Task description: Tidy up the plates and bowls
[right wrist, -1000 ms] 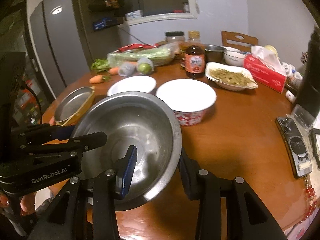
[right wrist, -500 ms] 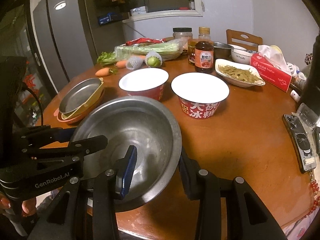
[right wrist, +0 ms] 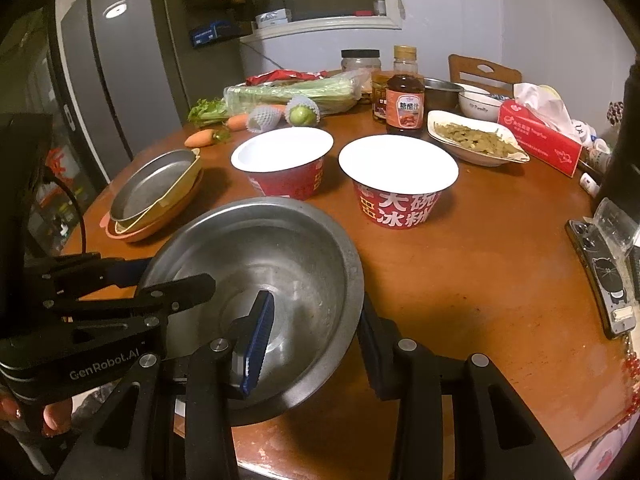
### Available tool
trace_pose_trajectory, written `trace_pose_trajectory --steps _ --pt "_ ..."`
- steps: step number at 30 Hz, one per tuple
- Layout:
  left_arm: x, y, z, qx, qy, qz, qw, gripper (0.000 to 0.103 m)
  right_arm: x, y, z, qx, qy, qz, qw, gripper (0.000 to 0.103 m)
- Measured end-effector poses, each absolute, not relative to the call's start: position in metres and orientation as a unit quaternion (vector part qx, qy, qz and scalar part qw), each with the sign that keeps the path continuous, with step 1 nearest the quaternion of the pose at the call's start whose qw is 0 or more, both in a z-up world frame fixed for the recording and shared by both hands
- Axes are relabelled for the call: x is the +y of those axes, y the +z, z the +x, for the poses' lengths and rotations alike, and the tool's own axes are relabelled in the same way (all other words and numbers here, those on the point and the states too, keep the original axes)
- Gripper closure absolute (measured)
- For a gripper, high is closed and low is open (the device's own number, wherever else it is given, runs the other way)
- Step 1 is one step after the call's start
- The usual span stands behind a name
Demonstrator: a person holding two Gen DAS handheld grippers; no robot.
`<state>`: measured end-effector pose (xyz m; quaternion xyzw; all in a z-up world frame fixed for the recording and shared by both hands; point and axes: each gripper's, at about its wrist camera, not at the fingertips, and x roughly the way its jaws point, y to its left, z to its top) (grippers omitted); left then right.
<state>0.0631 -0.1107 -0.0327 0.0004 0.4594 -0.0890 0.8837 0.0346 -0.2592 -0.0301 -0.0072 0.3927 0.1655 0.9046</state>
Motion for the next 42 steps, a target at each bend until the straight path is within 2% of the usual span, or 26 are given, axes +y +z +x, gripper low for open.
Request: trace_pose_trajectory --steps 42 --pt "-0.11 -0.028 0.06 0.443 -0.079 0.017 0.893 0.06 -0.259 -0.04 0.039 0.415 0.169 0.024 0.894 0.057"
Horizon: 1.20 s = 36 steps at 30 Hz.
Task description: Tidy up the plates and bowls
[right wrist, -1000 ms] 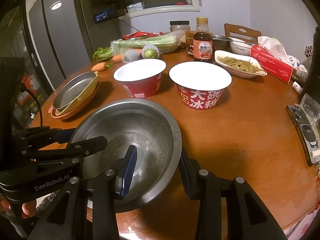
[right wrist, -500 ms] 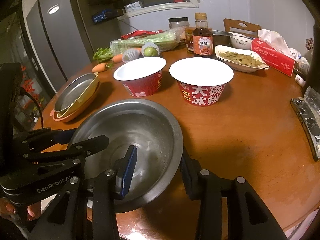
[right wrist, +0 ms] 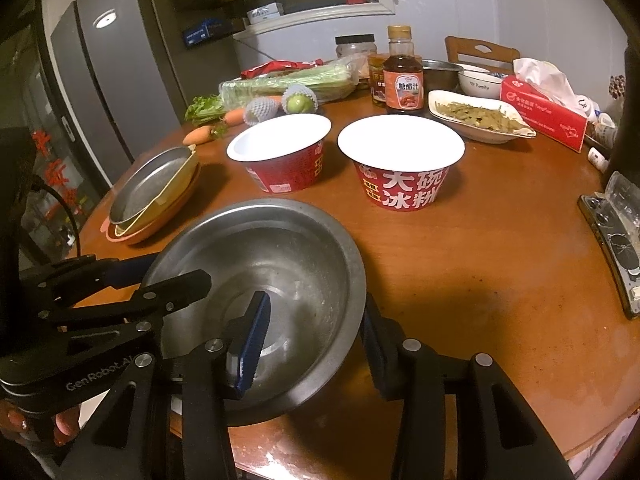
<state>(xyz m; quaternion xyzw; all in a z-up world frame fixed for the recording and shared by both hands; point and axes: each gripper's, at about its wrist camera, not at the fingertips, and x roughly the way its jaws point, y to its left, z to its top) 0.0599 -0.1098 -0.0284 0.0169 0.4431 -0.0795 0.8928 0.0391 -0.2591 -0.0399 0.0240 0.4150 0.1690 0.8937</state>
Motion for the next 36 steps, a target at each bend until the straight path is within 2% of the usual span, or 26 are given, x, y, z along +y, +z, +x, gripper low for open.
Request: trace_pose_trajectory --steps 7,21,36 --pt "-0.106 -0.021 0.056 0.434 -0.069 0.017 0.898 0.055 -0.262 -0.034 0.036 0.404 0.162 0.018 0.9 0.056" --pt "-0.091 -0.003 0.054 0.416 -0.053 0.006 0.908 0.054 -0.267 -0.014 0.03 0.379 0.172 0.024 0.909 0.056" --pt "-0.093 0.014 0.102 0.415 -0.05 -0.006 0.908 0.053 -0.264 -0.001 0.076 0.38 0.185 0.014 0.906 0.056"
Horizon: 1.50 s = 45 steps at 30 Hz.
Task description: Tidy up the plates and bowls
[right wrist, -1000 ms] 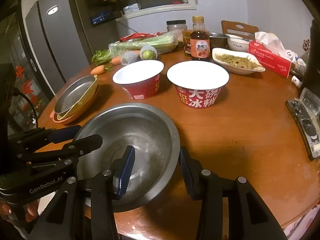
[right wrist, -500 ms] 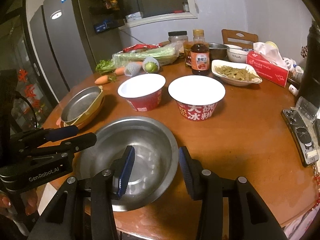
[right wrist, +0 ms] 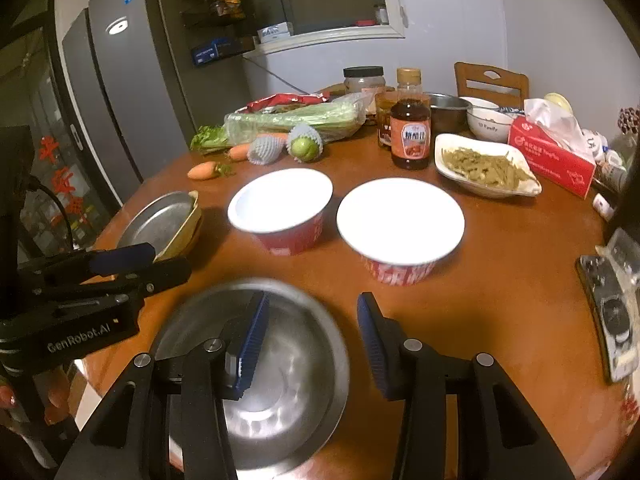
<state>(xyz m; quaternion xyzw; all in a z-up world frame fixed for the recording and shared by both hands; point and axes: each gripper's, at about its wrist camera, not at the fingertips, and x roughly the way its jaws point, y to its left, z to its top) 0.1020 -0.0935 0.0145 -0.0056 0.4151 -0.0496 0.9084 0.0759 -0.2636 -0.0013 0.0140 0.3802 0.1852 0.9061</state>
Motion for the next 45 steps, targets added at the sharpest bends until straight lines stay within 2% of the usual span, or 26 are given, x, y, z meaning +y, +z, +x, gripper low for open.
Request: trace_pose_trajectory --steps 19,34,43,45 --pt "-0.091 0.016 0.167 0.448 -0.027 -0.033 0.893 0.053 -0.246 0.026 0.161 0.375 0.208 -0.035 0.902 0.056" --pt "-0.088 -0.006 0.192 0.478 -0.015 -0.054 0.877 0.053 -0.225 -0.005 0.231 0.424 0.238 -0.043 0.873 0.056" --pt "-0.09 -0.016 0.201 0.49 -0.014 -0.06 0.87 0.053 -0.213 -0.017 0.244 0.434 0.251 -0.066 0.863 0.065" --pt "-0.091 -0.018 0.202 0.492 -0.014 -0.06 0.868 0.053 -0.208 -0.021 0.246 0.439 0.253 -0.075 0.859 0.07"
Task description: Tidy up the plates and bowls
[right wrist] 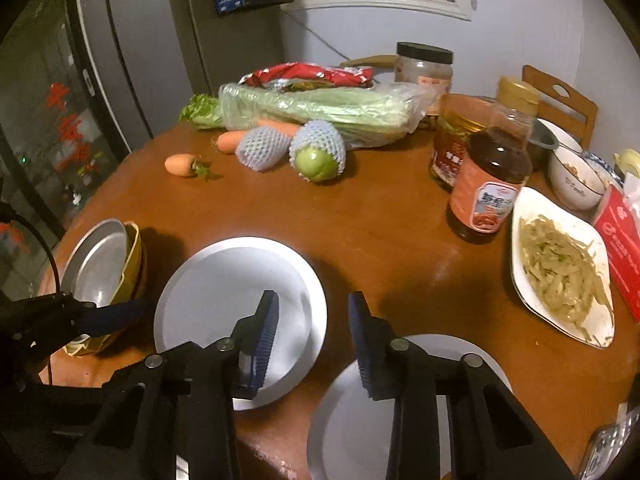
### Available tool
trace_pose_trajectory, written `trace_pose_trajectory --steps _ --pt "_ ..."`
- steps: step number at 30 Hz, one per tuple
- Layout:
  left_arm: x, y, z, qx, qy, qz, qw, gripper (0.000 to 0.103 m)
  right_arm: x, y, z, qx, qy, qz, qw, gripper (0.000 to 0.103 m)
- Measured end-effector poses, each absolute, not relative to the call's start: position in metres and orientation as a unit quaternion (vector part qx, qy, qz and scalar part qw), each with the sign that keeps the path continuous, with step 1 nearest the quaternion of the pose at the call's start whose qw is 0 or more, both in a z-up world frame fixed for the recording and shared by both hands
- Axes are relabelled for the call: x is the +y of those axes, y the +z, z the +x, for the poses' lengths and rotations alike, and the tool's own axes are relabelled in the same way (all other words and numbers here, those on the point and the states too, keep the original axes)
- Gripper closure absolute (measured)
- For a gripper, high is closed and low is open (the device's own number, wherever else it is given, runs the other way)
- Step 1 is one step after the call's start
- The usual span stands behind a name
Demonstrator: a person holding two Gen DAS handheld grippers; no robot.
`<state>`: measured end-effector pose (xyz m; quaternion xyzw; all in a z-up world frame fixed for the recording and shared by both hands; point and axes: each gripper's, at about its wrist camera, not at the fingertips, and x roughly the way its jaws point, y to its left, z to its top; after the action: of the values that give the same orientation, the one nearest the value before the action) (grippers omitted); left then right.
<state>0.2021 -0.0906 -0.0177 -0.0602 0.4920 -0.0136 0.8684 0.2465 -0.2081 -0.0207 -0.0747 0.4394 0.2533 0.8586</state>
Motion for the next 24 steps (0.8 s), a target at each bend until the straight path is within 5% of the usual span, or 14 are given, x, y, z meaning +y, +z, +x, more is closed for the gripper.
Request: trace_pose_trajectory --steps 11,24 --pt "-0.091 -0.026 0.207 0.496 -0.031 -0.068 0.865 0.06 -0.2 -0.032 0.252 0.459 0.266 -0.07 0.845 0.084" --pt "-0.086 -0.004 0.194 0.468 -0.037 -0.062 0.881 0.063 -0.203 -0.012 0.239 0.444 0.26 -0.055 0.856 0.083"
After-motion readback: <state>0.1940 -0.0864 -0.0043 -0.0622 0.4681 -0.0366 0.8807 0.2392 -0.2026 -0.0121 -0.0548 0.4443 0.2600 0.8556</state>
